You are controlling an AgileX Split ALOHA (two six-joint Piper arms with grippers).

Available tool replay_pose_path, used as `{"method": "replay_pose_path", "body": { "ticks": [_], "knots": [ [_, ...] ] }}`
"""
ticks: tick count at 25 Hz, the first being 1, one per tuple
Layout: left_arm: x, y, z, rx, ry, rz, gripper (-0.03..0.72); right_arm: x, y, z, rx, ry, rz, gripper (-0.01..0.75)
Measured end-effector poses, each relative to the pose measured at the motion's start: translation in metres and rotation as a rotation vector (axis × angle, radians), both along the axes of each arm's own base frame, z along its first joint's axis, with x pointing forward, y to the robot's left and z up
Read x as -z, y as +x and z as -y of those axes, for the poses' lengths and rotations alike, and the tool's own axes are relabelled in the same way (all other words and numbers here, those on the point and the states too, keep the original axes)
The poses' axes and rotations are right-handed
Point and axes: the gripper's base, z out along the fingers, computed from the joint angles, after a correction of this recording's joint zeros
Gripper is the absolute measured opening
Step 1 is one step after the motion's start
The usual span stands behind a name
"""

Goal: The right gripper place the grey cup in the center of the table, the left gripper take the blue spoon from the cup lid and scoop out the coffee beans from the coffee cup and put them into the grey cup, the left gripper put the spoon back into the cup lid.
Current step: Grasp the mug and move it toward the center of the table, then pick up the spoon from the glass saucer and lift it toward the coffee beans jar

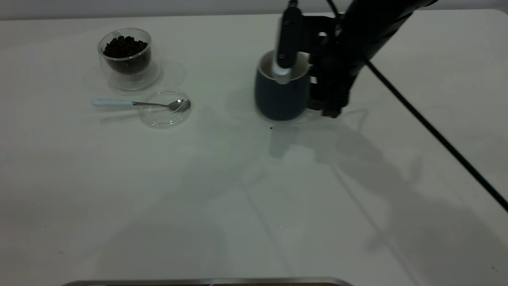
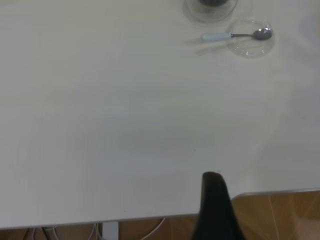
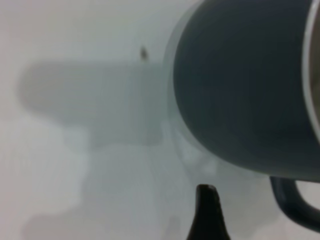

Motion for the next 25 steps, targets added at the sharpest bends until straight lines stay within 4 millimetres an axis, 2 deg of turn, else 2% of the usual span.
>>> {"method": "replay_pose_path", "body": {
  "ticks": [5, 7, 9, 13, 17, 22, 25],
  "knots": [
    [0.000, 0.000, 0.000, 0.000, 0.000, 0.000, 0.592, -0.006, -0.005, -0.018, 0.062, 0.095, 0.014, 0.592],
    [0.000, 0.000, 0.000, 0.000, 0.000, 0.000, 0.592, -0.017, -0.004, -0.017, 0.123, 0.133, -0.005, 0.592],
    [0.000, 0.000, 0.000, 0.000, 0.000, 0.000, 0.592, -0.036, -0.002, -0.011, 0.188, 0.164, -0.032, 0.592],
    [0.000, 0.000, 0.000, 0.000, 0.000, 0.000, 0.592, -0.097, -0.003, 0.012, 0.315, 0.230, -0.108, 0.592],
    [0.000, 0.000, 0.000, 0.000, 0.000, 0.000, 0.592, -0.168, -0.022, 0.039, 0.437, 0.277, -0.189, 0.592],
    [0.000, 0.000, 0.000, 0.000, 0.000, 0.000, 0.592, -0.251, -0.069, 0.075, 0.611, 0.257, -0.208, 0.592],
    [0.000, 0.000, 0.000, 0.001, 0.001, 0.000, 0.592, -0.285, -0.102, 0.094, 0.708, 0.243, -0.228, 0.592]
  ]
}}
